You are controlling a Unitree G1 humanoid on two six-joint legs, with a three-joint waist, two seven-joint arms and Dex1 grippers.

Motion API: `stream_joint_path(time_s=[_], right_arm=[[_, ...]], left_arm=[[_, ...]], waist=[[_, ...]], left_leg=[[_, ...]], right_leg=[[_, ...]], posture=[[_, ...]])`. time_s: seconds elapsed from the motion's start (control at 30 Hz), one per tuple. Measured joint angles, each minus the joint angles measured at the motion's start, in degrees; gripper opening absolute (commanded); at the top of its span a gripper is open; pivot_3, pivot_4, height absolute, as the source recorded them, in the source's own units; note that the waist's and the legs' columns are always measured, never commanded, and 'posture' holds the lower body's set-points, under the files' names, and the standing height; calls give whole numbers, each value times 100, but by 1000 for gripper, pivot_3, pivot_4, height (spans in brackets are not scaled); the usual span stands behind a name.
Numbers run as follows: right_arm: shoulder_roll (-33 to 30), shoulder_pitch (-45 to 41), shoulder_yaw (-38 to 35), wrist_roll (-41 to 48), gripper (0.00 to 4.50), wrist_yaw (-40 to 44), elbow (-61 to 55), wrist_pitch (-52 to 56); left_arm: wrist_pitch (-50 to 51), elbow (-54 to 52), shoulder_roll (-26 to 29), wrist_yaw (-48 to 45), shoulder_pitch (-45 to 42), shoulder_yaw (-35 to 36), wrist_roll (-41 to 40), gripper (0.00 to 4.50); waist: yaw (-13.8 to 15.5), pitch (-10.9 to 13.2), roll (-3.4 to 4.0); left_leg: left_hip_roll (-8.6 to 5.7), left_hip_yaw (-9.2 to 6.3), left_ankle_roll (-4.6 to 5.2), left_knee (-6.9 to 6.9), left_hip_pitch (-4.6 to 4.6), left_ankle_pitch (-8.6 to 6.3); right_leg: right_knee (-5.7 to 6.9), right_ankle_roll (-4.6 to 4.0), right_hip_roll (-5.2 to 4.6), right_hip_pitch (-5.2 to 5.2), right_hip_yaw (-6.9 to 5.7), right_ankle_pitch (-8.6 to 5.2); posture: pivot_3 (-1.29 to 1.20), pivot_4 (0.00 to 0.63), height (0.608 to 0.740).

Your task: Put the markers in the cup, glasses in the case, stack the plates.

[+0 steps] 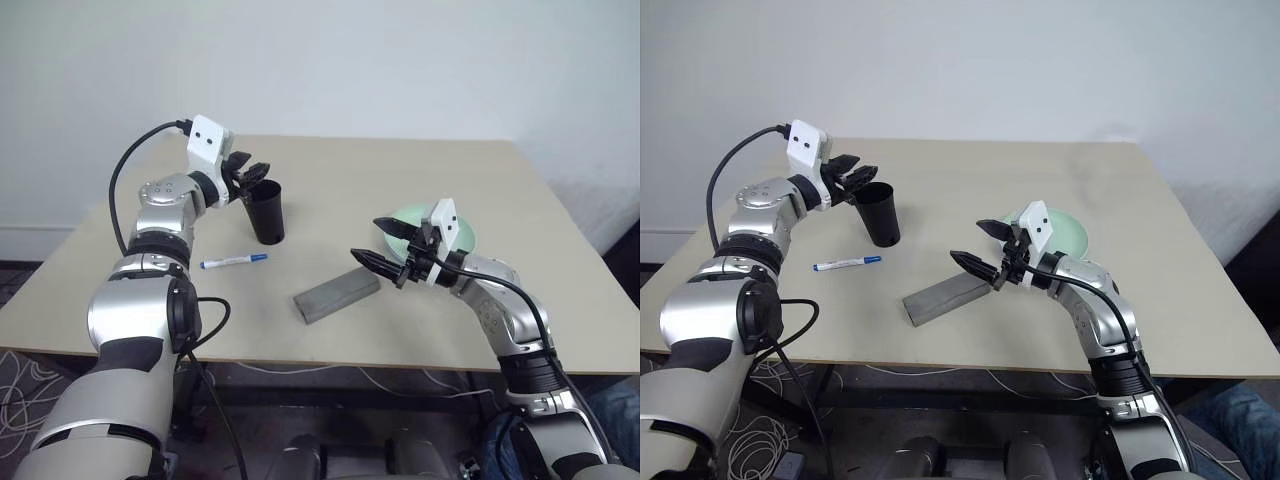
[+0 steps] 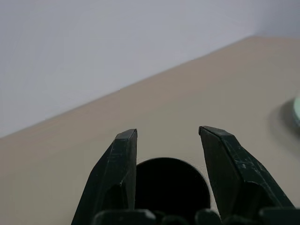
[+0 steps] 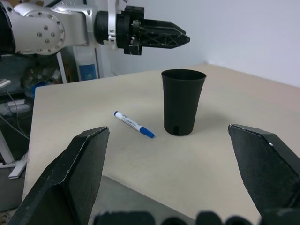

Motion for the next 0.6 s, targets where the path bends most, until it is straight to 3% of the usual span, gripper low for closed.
stream_joint_path(time_s=[0.13, 0.33, 0.43, 0.6], right_arm=[[9, -46, 4, 0, 4409, 0, 52, -1], [15, -73, 7, -1, 4409, 18, 112, -23], [11, -74, 6, -3, 4409, 24, 180, -47], [34, -108, 24, -7, 4409, 27, 203, -92]], left_arm=[[198, -11, 217, -806, -244, -315, 158, 2146], [252, -23, 748, -2481, -395, -1601, 1176, 2146], [192, -23, 969, -2796, -419, -2156, 1699, 2676], [110, -15, 1047, -2660, -421, -2739, 2320, 4428]], waist=[[-4, 0, 0], [-21, 1, 2], [-8, 1, 2], [9, 1, 0]], left_leg=[[0, 2, 0, -1, 1, 0], [1, 3, 0, -1, 3, 0], [2, 2, 0, -1, 1, 0], [2, 0, 0, 1, -2, 0]], right_leg=[[0, 0, 1, 0, 1, 0], [4, -1, 3, -2, 5, 0], [6, -1, 3, -3, 5, -1], [5, -1, 1, -2, 3, -1]], posture=[[0, 0, 740], [0, 0, 740], [0, 0, 740], [0, 0, 740]])
